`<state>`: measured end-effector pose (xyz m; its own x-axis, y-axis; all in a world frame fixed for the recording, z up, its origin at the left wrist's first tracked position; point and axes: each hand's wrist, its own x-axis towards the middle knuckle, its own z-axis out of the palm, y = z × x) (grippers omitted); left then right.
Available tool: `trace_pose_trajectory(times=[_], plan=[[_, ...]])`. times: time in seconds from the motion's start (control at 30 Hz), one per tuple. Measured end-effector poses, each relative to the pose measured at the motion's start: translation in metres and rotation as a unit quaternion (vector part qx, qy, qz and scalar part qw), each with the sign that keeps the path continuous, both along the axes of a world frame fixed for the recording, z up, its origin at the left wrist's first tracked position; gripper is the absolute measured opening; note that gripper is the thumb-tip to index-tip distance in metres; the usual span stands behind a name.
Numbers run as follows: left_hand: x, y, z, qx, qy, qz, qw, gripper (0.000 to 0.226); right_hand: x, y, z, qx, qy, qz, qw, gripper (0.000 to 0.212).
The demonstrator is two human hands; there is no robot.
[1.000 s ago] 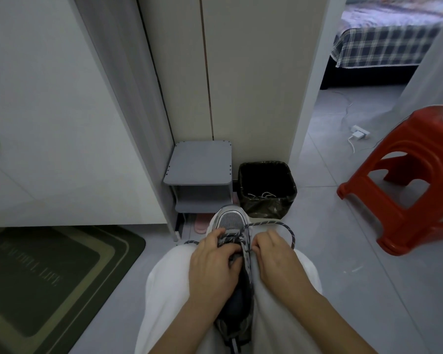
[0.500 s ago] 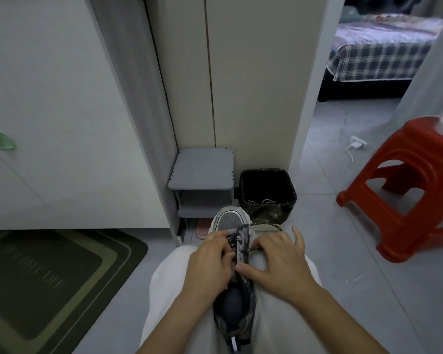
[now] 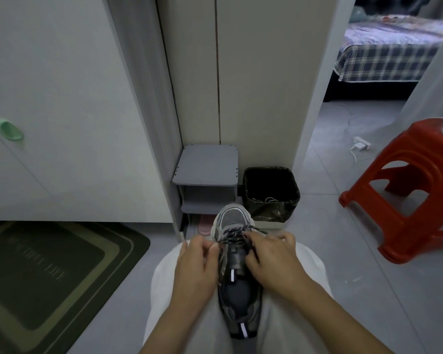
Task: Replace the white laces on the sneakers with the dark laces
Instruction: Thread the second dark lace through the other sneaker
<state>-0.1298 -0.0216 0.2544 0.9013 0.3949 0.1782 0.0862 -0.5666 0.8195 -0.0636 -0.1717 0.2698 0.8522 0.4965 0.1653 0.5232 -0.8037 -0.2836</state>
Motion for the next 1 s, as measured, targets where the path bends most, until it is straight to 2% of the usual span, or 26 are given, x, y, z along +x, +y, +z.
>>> trace_pose_trajectory(times=[0.2, 0.33, 0.5, 0.67, 0.83, 0.9, 1.0], plan=[[-0.008, -0.001, 0.013, -0.087, -0.024, -0.010, 0.996, 0.012, -0.017, -0.005, 0.004, 0.101, 0.022, 0.001, 0.995, 0.059], [-0.023, -0.011, 0.011, -0.133, -0.032, -0.027, 0.990, 0.015, -0.030, -0.013, -0.006, 0.138, 0.047, 0.004, 0.989, 0.056], [-0.032, -0.027, -0.004, -0.138, -0.009, -0.012, 0.990, 0.013, -0.040, -0.022, -0.023, 0.146, 0.058, 0.004, 0.988, 0.050], [-0.032, -0.023, -0.003, -0.132, -0.029, -0.003, 0.991, 0.014, -0.034, -0.017, -0.026, 0.145, 0.080, -0.004, 0.986, 0.059], [-0.026, -0.008, 0.001, -0.107, -0.058, 0.009, 0.993, 0.011, -0.027, -0.024, -0.009, 0.111, 0.175, 0.014, 0.978, 0.037], [-0.023, 0.002, 0.004, -0.124, -0.085, 0.040, 0.988, 0.010, -0.019, -0.030, -0.008, 0.101, 0.149, 0.031, 0.983, 0.032], [-0.018, 0.018, 0.007, -0.149, -0.099, 0.068, 0.982, 0.013, -0.007, -0.039, -0.018, 0.041, 0.032, 0.042, 0.998, 0.026]])
